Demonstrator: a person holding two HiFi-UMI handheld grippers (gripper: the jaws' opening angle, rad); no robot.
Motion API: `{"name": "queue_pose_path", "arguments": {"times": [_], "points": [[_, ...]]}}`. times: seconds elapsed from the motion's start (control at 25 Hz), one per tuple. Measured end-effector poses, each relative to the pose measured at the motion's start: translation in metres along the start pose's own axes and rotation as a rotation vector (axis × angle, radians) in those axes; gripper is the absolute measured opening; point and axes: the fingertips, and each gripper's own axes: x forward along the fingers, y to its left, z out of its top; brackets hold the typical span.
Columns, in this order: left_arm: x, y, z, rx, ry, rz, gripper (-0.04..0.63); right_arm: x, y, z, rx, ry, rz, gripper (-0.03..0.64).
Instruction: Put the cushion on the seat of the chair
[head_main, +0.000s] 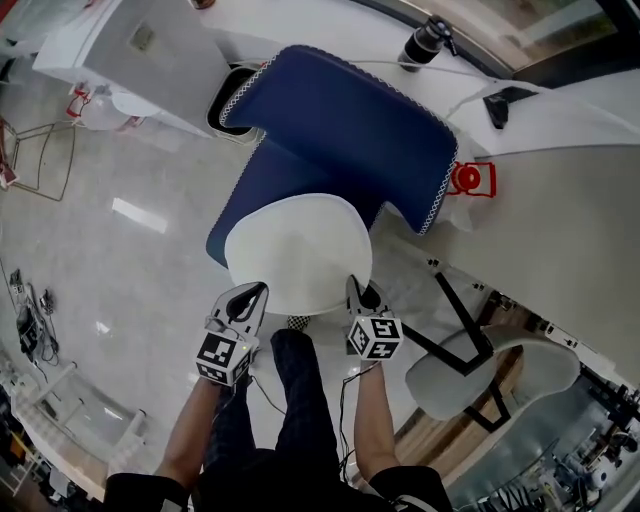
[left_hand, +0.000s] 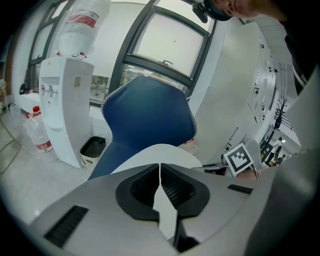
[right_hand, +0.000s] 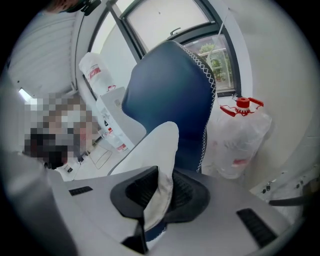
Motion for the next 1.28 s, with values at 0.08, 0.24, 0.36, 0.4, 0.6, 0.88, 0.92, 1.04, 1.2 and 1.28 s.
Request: {"name": "queue_pose_path", "arguments": {"times": [0.08,0.24,0.36,0.4,0.6,0.88,0.92,1.04,1.2,1.28], "points": [[0.007,-0.001,-0.005,-0.003,0.008,-0.001,0.025,0.008,-0.01,-0.006,0.004,0.007,-0.001,0.057],[0.016,-0.001,-0.014,-0.009,0.026,-0.009,0.025,0.024,-0.026,-0.018,0.011,0.02,-0.009,0.057],[0.021,0.0,-0.018,-0.013,0.037,-0.007,0.025,0.034,-0.034,-0.024,0.013,0.023,-0.008,0.057],[0.023,0.001,-0.02,-0.014,0.041,-0.007,0.025,0.037,-0.038,-0.026,0.016,0.024,-0.006,0.057],[0.039,0.002,-0.022,-0.016,0.052,-0.013,0.025,0.051,-0.054,-0.037,0.045,0.037,-0.009,0.064],[0.051,0.007,-0.025,-0.03,0.065,-0.016,0.025,0.073,-0.074,-0.052,0.075,0.061,-0.038,0.077],[0.051,0.007,-0.026,-0.031,0.066,-0.016,0.025,0.075,-0.076,-0.054,0.079,0.063,-0.04,0.08],[0.049,0.009,-0.027,-0.04,0.063,-0.009,0.025,0.077,-0.08,-0.057,0.084,0.068,-0.042,0.084],[0.043,0.012,-0.023,-0.071,0.043,-0.003,0.025,0.076,-0.079,-0.057,0.102,0.064,-0.046,0.101],[0.041,0.01,-0.02,-0.078,0.036,-0.005,0.025,0.073,-0.082,-0.057,0.1,0.068,-0.067,0.118]]}}
